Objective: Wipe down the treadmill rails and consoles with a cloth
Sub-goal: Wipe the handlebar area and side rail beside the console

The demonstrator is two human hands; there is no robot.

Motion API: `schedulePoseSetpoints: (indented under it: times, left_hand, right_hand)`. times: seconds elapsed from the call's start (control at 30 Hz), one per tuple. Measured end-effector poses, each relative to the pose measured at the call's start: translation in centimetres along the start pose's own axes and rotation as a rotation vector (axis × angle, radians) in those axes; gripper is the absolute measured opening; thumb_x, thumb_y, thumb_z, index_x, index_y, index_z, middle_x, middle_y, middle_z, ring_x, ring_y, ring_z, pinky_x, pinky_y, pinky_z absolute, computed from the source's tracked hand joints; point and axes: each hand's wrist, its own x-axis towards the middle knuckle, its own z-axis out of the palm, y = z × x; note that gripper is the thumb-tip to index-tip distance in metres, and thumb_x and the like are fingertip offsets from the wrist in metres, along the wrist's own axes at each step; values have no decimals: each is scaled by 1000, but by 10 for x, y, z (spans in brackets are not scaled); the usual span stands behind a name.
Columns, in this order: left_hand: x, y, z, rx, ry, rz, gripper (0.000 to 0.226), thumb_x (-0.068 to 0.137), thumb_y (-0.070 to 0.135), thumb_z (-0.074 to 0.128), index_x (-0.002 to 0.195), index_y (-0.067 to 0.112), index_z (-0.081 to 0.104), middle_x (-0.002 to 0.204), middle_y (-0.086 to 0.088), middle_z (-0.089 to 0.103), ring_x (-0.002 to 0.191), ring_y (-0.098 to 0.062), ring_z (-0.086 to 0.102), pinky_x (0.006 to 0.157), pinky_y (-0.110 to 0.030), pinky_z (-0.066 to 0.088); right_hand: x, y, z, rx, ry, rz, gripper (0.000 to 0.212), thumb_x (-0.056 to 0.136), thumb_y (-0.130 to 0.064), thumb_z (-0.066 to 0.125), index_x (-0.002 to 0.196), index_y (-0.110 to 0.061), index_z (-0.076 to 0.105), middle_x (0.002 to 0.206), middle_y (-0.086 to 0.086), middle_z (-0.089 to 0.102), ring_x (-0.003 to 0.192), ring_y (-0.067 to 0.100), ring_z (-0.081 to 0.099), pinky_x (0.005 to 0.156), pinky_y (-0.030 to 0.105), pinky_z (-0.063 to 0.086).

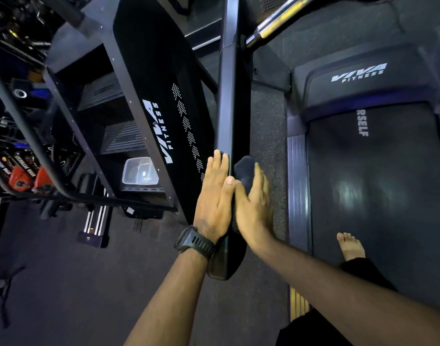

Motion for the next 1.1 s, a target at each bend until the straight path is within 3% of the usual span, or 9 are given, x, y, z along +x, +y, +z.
schedulePoseSetpoints:
  times: [0.1, 0.27, 0.4, 0.47, 0.6, 0.73, 0.8, 0.93, 1.1]
  left_hand:
    - [0, 0, 0, -35, 2, 12, 61, 101, 47, 13, 157, 22, 15, 165, 7, 3, 152, -3, -3, 120, -17, -2]
    - [-8, -2, 1, -18, 0, -10, 69, 99, 53, 12, 158, 17, 17, 165, 10, 1, 151, 1, -6, 118, -13, -3]
    - [-8, -1, 0, -30, 8, -5, 66, 99, 53, 11, 156, 22, 17, 165, 10, 5, 151, 0, -3, 117, -10, -2]
    - [-9, -1, 0, -43, 7, -2, 63, 99, 52, 12, 155, 24, 17, 164, 9, 5, 152, -1, -2, 117, -11, -1]
    - [-18, -4, 0, -29, 3, 6, 69, 100, 52, 12, 158, 17, 17, 166, 8, 3, 151, 0, -5, 118, -12, -3]
    - [-25, -6, 0, -18, -8, 26, 58, 103, 46, 13, 156, 21, 15, 165, 8, 3, 152, -1, -4, 119, -14, -2]
    - [-27, -6, -1, -56, -8, 17, 53, 105, 42, 15, 155, 25, 14, 164, 8, 4, 152, -2, -2, 120, -15, -1]
    - [-31, -8, 2, -39, -1, 15, 66, 100, 51, 13, 157, 18, 16, 165, 10, 2, 151, 1, -4, 118, -12, -2]
    - [-34, -12, 1, -35, -1, 33, 66, 100, 50, 12, 156, 16, 18, 166, 5, 4, 152, -1, -3, 118, -11, -2]
  right_hand:
    - [6, -4, -1, 0, 23, -238, 66, 98, -47, 40, 160, -30, 25, 168, -5, 22, 148, 18, 33, 114, 37, 36]
    - [8, 16, 2, 9, 5, 114, 65, 104, -42, 47, 161, -26, 21, 167, 2, 26, 148, 26, 34, 116, 42, 32]
    - [-17, 10, 0, 42, 19, -203, 66, 98, -48, 45, 160, -31, 27, 168, -7, 21, 150, 13, 28, 117, 31, 28]
    - [-4, 10, 2, 21, 40, -241, 68, 95, -52, 42, 158, -31, 30, 167, -6, 26, 148, 13, 33, 115, 30, 31]
    - [-6, 21, 3, 20, 23, 140, 64, 103, -45, 45, 161, -30, 22, 165, 2, 29, 145, 26, 38, 114, 43, 35]
    - [-39, 14, 1, 25, 30, -169, 66, 98, -51, 42, 159, -37, 24, 168, -10, 20, 148, 17, 33, 115, 39, 35]
    - [-25, 14, 3, -9, 39, -229, 67, 95, -52, 41, 159, -38, 25, 167, -10, 22, 146, 17, 37, 112, 38, 38]
    - [-12, 29, 4, -6, 9, 142, 63, 104, -45, 42, 161, -32, 18, 166, 1, 26, 145, 27, 38, 113, 44, 36]
    - [-51, 23, 1, 6, 30, -209, 63, 101, -46, 44, 160, -37, 23, 168, -8, 20, 148, 17, 32, 116, 40, 35]
